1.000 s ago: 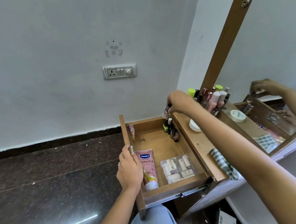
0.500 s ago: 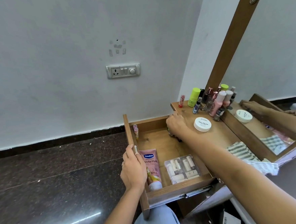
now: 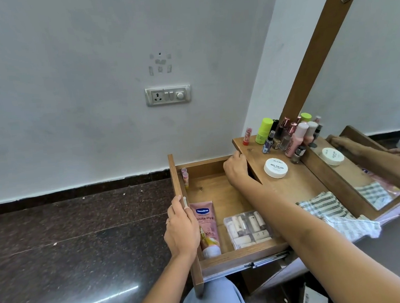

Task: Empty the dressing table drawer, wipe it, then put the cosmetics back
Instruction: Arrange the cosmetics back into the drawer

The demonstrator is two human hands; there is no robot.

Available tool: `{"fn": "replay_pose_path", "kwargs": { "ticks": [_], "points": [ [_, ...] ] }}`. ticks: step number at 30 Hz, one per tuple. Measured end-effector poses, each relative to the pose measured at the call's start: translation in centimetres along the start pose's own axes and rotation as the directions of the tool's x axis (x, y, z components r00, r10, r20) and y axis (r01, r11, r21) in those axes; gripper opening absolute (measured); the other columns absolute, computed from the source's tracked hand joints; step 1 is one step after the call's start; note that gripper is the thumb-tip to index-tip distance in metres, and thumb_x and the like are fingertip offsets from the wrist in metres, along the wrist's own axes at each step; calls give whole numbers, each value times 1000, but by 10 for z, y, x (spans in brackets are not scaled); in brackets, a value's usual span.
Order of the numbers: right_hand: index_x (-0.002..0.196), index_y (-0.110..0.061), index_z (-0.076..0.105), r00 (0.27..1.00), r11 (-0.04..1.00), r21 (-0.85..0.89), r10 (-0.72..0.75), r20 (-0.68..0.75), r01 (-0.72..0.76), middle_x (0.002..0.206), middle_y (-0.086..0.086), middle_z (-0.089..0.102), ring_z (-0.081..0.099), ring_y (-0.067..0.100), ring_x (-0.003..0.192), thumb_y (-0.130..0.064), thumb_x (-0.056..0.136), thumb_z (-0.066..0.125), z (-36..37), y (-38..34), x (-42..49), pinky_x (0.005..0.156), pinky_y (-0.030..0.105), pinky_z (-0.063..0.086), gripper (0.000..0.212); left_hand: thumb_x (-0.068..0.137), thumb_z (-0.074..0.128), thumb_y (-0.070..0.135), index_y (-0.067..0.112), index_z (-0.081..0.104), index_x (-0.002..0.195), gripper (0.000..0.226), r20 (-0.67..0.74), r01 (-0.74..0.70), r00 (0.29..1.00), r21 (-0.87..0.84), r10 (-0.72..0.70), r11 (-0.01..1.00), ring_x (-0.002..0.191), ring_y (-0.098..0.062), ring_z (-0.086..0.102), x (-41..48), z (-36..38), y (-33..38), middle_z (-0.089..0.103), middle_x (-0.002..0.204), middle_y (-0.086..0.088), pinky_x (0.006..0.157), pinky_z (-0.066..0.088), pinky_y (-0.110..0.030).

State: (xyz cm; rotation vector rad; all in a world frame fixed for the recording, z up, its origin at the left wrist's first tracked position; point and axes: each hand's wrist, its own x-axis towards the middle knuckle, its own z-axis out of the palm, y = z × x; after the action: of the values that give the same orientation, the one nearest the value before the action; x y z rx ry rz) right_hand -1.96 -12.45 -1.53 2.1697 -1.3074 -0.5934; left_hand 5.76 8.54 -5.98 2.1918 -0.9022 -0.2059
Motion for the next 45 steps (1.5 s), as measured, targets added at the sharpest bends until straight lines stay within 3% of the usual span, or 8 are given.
{"fn": "replay_pose_path", "kwargs": {
  "ticks": [5, 8, 13, 24, 28, 32, 37, 45],
  "points": [
    [116, -14, 62, 988, 986, 161, 66, -139, -43, 119, 7, 61, 53, 25, 112, -13, 90, 59, -30, 23, 2, 81, 30, 45, 27, 99, 42, 29, 23, 41, 136, 37, 0, 1, 1000, -5, -1, 1000, 90, -19, 65, 1, 1, -1, 58, 127, -3, 59, 48, -27],
    [103, -11, 65, 895, 940, 293, 277, -350, -176, 101, 8, 63, 63, 22, 92, -7, 81, 65, -61, 64, 2, 65, 29, 52, 22, 99, 43, 29, 23, 41, 136, 37, -1, 2, 1000, -11, -2, 1000, 91, -19, 65, 1, 1, -1, 58, 127, -3, 58, 45, -25],
    [123, 0, 48, 908, 882, 422, 334, -252, -208, 118, 17, 54, 58, 29, 106, -1, 93, 48, -49, 96, 23, 75, 33, 52, 30, 99, 44, 30, 23, 41, 136, 38, 4, 3, 1000, -12, -3, 1000, 90, -18, 65, 0, 1, -1, 59, 126, -3, 57, 47, -24],
    [108, 1, 55, 904, 719, 685, 361, -228, -115, 107, 21, 60, 61, 36, 100, 7, 89, 42, -29, 81, 34, 77, 40, 50, 23, 99, 44, 30, 24, 41, 137, 38, 1, 5, 1000, -6, -5, 1000, 92, -16, 65, 0, -1, 1, 59, 126, -1, 60, 44, -23],
    [105, -6, 62, 945, 463, 886, 287, -155, 5, 96, 15, 70, 65, 28, 94, -2, 82, 57, -41, 61, 28, 79, 36, 51, 24, 99, 43, 30, 24, 41, 136, 37, 0, 10, 1000, -14, -10, 1000, 94, -17, 64, 0, -1, 2, 58, 127, -1, 62, 47, -26],
    [102, -7, 64, 988, 333, 936, 54, -143, 117, 85, 7, 72, 68, 18, 85, -5, 82, 66, -43, 14, 7, 80, 32, 55, 20, 99, 43, 28, 23, 42, 136, 37, -1, 4, 1000, -14, -4, 1000, 95, -19, 64, -1, -2, 2, 58, 127, -2, 63, 50, -29],
    [94, -12, 56, 989, 318, 938, -95, -114, 139, 84, 2, 66, 64, 14, 79, -9, 79, 72, -31, -44, -7, 75, 33, 56, 22, 100, 41, 28, 23, 41, 136, 37, 0, 2, 1000, -12, -2, 1000, 95, -19, 64, -2, -5, 4, 58, 127, -3, 64, 49, -30],
    [98, -11, 55, 988, 337, 929, -73, -134, 151, 93, 6, 64, 62, 17, 84, -6, 86, 64, -26, -81, -13, 72, 30, 53, 17, 100, 42, 28, 23, 41, 136, 37, -5, -5, 1000, -6, 5, 1000, 95, -18, 64, -1, -4, 2, 58, 127, -2, 62, 46, -26]
  ]
}}
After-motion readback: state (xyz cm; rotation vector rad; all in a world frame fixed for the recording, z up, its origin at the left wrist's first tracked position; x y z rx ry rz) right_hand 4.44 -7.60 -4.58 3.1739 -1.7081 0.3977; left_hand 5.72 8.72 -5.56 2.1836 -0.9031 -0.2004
